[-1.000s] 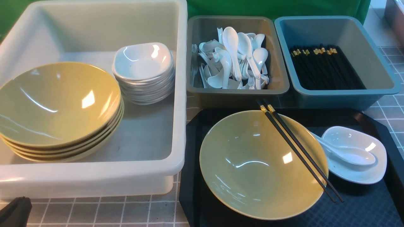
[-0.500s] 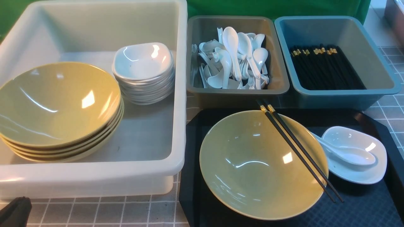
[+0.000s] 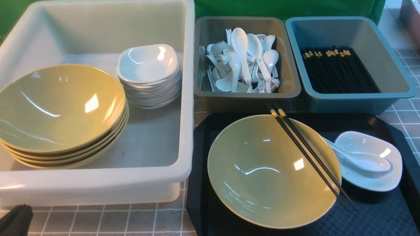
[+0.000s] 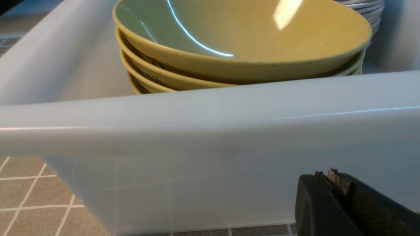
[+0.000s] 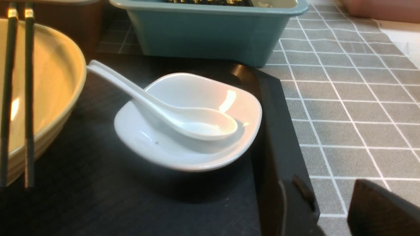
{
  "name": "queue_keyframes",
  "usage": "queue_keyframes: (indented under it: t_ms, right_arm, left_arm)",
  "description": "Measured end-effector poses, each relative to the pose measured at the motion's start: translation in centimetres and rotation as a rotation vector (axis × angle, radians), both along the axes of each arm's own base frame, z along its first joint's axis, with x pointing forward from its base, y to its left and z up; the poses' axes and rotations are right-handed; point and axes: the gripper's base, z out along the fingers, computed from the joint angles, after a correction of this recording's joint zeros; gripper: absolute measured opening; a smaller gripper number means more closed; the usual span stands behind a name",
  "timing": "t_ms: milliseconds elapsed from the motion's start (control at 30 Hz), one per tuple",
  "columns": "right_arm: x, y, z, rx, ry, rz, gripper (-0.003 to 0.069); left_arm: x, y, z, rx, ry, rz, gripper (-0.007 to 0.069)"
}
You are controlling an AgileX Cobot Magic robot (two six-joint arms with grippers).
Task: On grey table put chopsticks spoon bowls plates into blue grey white boxes.
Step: 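Move the grippers toward the tableware on the black tray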
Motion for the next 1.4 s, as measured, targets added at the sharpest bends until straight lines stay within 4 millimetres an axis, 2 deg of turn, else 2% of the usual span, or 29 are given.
queue_keyframes:
  t_ms: [867,1000,1067,1133,1267,1333,1400]
  right_arm:
    - [0.0,0.0,0.0,0.001,0.0,0.0,0.0237]
    - [0.0,0.0,0.0,0.021,-0.001,-0.007,0.0237]
    - [0.0,0.1,0.0,0.144,-0.009,-0.034,0.0237]
    - [0.0,0.1,0.0,0.193,-0.012,-0.044,0.0237]
    - [0.0,0.7,0.0,0.639,-0.019,-0.124,0.0237]
    - [0.0,1.1,0.1,0.946,-0.01,-0.177,0.0237]
    - [0.0,1.3,0.1,1.099,-0.003,-0.208,0.0237]
  left_arm:
    - [0.0,0.0,0.0,0.008,-0.001,0.001,-0.0011]
    - [0.0,-0.1,0.0,-0.037,-0.005,0.004,-0.0011]
    - [0.0,-0.3,0.2,-0.173,-0.017,0.007,-0.0011]
    - [0.1,-0.4,0.2,-0.229,-0.021,0.008,-0.0011]
    - [0.1,-1.3,0.8,-0.782,-0.045,0.027,-0.0011]
    - [0.1,-1.7,1.2,-1.076,-0.041,0.032,-0.0011]
    - [0.1,-1.8,1.5,-1.22,-0.045,0.032,-0.0011]
